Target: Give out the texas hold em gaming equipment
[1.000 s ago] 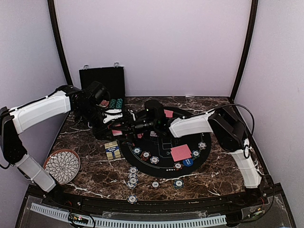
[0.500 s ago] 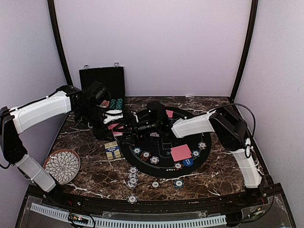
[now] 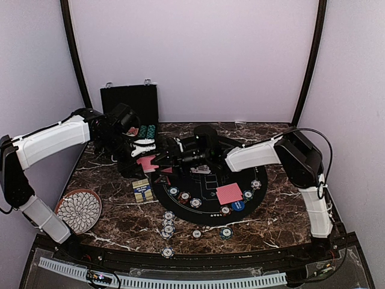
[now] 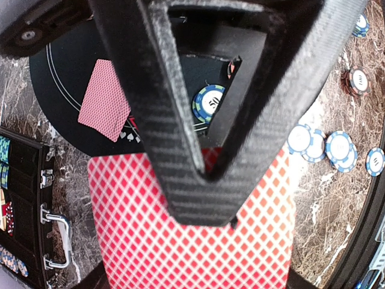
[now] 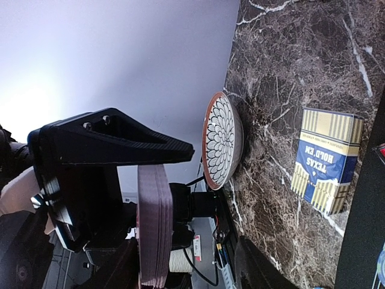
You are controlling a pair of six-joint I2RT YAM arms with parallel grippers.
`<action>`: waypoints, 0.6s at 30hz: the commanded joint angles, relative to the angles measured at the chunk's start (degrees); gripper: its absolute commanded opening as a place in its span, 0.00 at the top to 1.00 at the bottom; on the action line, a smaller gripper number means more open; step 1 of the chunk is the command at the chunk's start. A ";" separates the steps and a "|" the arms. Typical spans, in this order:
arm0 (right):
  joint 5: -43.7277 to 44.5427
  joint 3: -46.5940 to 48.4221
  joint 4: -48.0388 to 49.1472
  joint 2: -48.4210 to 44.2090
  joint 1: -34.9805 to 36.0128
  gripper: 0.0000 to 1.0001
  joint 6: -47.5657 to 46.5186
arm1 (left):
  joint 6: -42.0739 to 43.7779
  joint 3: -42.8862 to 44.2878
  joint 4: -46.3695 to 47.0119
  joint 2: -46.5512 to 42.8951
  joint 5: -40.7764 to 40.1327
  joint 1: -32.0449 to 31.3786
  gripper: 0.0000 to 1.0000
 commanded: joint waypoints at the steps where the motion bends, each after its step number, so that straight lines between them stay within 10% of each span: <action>1: -0.34 -0.85 0.70 -4.04 -0.71 0.50 0.14 | 0.36 0.97 -0.39 -1.47 -0.14 0.13 1.00; 18: -1.43 9.04 1.05 4.85 3.49 0.35 3.28 | 0.37 0.77 -0.38 -1.70 0.18 0.10 1.00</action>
